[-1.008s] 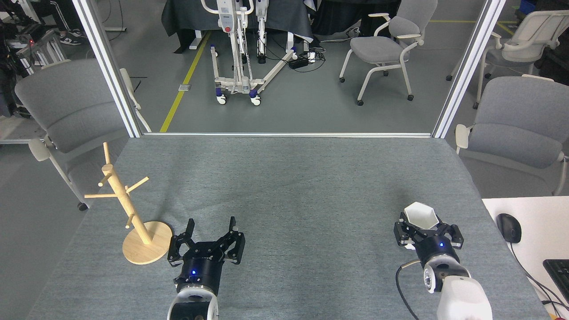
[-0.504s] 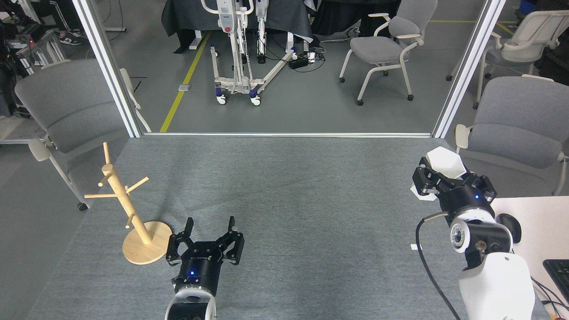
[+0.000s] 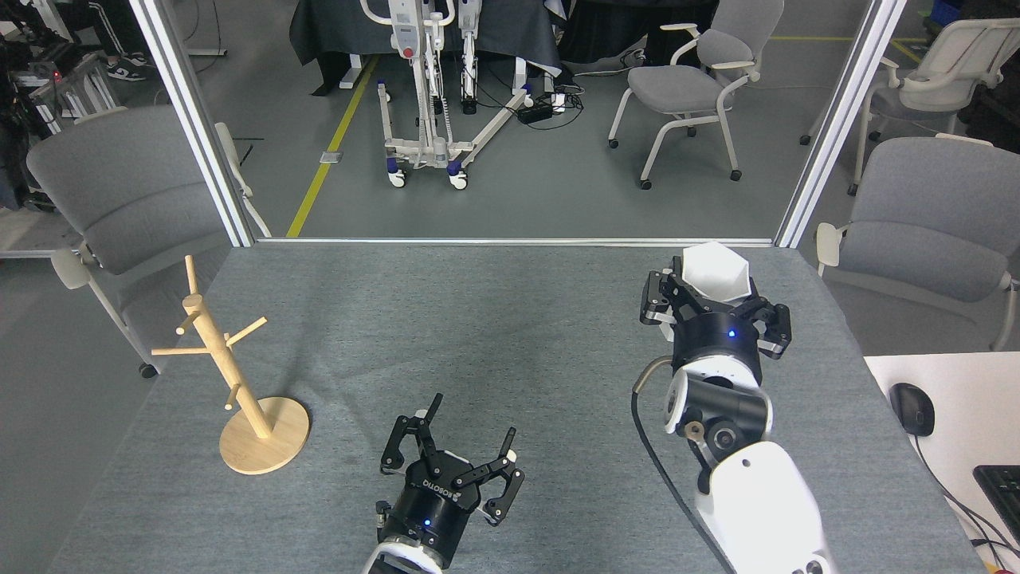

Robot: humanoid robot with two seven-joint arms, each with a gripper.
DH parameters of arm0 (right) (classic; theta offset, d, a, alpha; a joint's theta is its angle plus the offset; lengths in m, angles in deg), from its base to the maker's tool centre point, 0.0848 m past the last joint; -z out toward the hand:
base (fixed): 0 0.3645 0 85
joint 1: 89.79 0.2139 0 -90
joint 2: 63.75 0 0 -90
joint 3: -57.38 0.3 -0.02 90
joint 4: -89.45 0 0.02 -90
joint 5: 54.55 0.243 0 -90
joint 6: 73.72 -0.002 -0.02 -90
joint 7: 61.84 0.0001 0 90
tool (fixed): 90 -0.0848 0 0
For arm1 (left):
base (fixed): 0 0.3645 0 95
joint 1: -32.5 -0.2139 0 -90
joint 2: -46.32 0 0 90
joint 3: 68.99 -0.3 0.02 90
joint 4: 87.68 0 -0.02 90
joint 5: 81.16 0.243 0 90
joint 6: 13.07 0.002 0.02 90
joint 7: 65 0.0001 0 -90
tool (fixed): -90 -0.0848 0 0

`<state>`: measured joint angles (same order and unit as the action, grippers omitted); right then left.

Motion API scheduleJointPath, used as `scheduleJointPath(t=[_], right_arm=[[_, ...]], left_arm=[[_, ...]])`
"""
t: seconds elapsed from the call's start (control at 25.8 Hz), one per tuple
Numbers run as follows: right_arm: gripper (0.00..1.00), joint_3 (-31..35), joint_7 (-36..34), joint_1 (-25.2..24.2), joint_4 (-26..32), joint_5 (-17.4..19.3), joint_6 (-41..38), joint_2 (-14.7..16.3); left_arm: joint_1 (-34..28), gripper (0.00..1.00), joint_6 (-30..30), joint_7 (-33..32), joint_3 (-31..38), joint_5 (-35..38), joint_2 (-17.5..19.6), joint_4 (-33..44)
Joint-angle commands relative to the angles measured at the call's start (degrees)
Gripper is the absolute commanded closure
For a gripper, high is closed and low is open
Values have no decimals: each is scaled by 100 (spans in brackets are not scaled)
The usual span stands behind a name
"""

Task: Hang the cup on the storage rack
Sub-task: 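Lift the cup with the right gripper and move it toward the left gripper, then grasp the white cup with the left gripper beneath the right gripper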

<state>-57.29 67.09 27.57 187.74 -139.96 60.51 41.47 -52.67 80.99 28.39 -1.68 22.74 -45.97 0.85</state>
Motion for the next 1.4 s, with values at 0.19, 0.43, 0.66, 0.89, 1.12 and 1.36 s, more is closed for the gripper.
scheduleJointPath(t=[0.19, 0.43, 0.66, 0.89, 1.12, 1.36], right_arm=[[52, -1189, 272, 59, -232, -565, 1026, -502], [54, -1426, 281, 200, -346, -556, 1026, -590], [54, -1497, 281, 200, -495, -521, 1008, -590], [54, -1646, 281, 112, -566, -495, 982, -757], [54, -1884, 281, 103, -601, -504, 1035, -863], [55, -1963, 272, 33, -601, -530, 1035, -1056]], left_arm=[[1160, 1, -599, -181, -491, 157, -113, -907], [1512, 1, -1285, -357, -473, 78, -157, -1021], [1582, 1, -1531, -401, -429, 60, -368, -1127], [1907, 1, -1707, -761, -412, -634, -403, -1162], [2048, 1, -1979, -946, -429, -695, -570, -1329], [2136, 2, -1961, -946, -421, -731, -579, -1663]])
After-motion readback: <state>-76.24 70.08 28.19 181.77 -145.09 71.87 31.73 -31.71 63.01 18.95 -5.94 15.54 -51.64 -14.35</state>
